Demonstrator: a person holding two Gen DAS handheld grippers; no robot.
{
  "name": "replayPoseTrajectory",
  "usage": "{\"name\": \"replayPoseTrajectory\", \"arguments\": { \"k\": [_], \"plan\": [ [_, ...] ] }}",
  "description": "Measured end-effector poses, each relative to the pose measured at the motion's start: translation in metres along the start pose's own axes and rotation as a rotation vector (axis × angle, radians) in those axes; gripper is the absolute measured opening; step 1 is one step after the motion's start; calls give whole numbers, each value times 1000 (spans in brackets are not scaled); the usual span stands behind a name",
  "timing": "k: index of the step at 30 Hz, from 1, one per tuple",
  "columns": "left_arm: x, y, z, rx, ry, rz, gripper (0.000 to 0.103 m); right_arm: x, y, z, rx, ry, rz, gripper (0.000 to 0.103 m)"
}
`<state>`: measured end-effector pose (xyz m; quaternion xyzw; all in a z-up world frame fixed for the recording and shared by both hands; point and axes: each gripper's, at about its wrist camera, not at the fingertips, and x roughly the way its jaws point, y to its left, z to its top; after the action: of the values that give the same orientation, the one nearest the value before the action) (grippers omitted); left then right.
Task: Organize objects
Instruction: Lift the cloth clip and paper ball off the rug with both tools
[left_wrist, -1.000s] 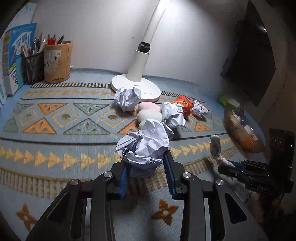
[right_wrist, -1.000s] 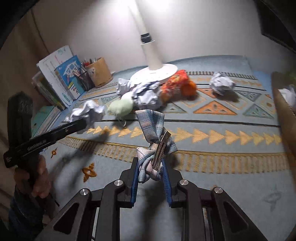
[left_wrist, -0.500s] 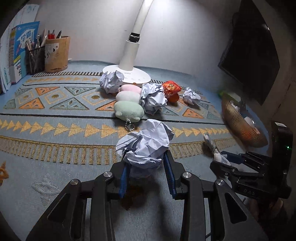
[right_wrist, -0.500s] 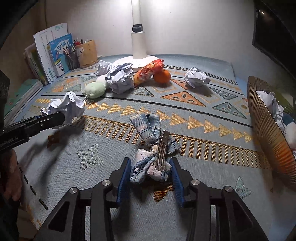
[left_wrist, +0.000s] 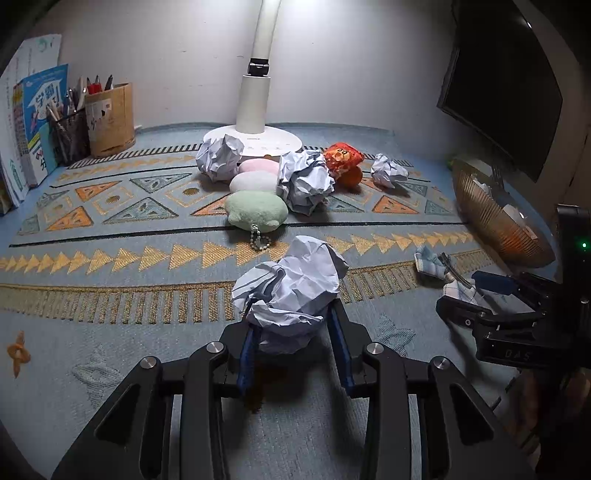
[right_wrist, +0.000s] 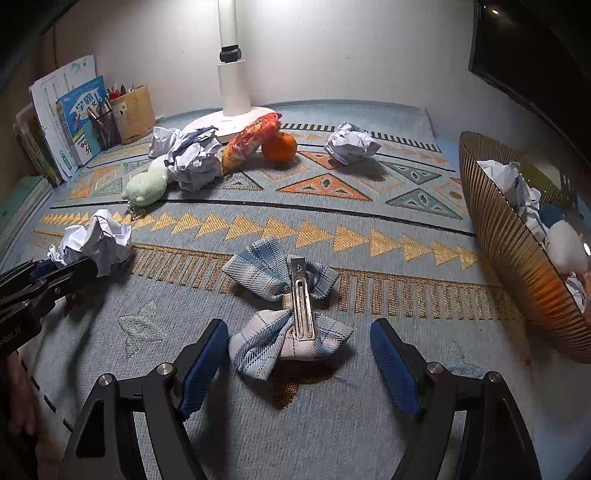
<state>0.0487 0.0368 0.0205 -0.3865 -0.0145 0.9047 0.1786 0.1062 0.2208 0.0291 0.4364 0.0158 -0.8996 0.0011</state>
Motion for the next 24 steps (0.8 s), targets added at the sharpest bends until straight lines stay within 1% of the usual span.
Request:
{"name": "replayPoseTrajectory", "arguments": {
  "k": [3, 5, 7, 9, 14, 24],
  "plan": [
    [1, -3, 0, 9, 5, 10, 34, 1, 1, 1, -9, 2, 6, 76],
    [1, -3, 0, 10, 5, 13, 34, 1, 0, 0, -2, 0, 12, 70],
    [2, -3, 0, 9, 6, 17, 34, 2, -3, 2, 19, 1, -11, 70],
    [2, -2, 0, 11, 7, 20, 34, 3, -5, 2, 36, 4, -1, 69],
    [4, -3, 1, 15, 14, 35, 37, 1, -1, 1, 14, -7, -7, 63],
    [5, -3, 1, 22, 19, 48, 38, 2, -2, 2, 17, -3, -13, 62]
  ]
}}
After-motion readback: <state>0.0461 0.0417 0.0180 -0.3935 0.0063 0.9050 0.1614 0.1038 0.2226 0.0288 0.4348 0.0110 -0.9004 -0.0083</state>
